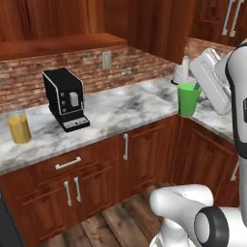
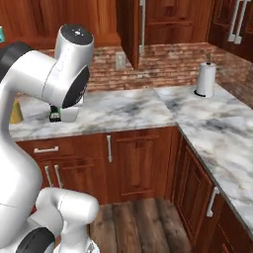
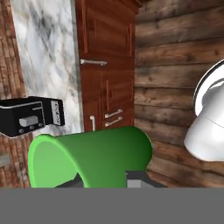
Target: There is a tray on the dining counter. Grab the cup, mug, and pitcher and place them on the tray. The pitcher may be placed next to the tray if it cannot fit the tray.
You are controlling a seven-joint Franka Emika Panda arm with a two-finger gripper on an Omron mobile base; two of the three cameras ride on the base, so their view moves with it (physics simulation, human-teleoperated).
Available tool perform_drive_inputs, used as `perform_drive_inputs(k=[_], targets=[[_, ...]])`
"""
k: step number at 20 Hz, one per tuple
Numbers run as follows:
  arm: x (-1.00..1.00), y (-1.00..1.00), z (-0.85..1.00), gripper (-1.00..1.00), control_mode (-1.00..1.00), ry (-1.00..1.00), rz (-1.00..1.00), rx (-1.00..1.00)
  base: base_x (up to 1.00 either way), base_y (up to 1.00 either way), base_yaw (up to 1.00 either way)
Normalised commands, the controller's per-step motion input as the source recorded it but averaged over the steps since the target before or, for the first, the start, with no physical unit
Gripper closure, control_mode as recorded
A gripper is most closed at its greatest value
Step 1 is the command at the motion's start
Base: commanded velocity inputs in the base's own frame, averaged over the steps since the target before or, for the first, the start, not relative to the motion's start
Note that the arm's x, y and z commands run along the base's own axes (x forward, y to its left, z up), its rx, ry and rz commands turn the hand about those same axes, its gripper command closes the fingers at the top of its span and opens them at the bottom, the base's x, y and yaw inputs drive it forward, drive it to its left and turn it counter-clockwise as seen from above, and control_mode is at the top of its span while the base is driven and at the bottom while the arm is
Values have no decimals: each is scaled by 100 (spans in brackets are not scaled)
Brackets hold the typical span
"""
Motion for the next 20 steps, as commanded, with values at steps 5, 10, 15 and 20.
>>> perform_drive_inputs(k=[5, 10, 15, 20], targets=[[0, 0, 0, 100, 100, 0, 0, 0, -23, 24, -90], [0, 0, 0, 100, 100, 0, 0, 0, -17, 19, -100], [0, 0, 0, 100, 100, 0, 0, 0, -12, 12, -100], [0, 0, 0, 100, 100, 0, 0, 0, -9, 0, -100]])
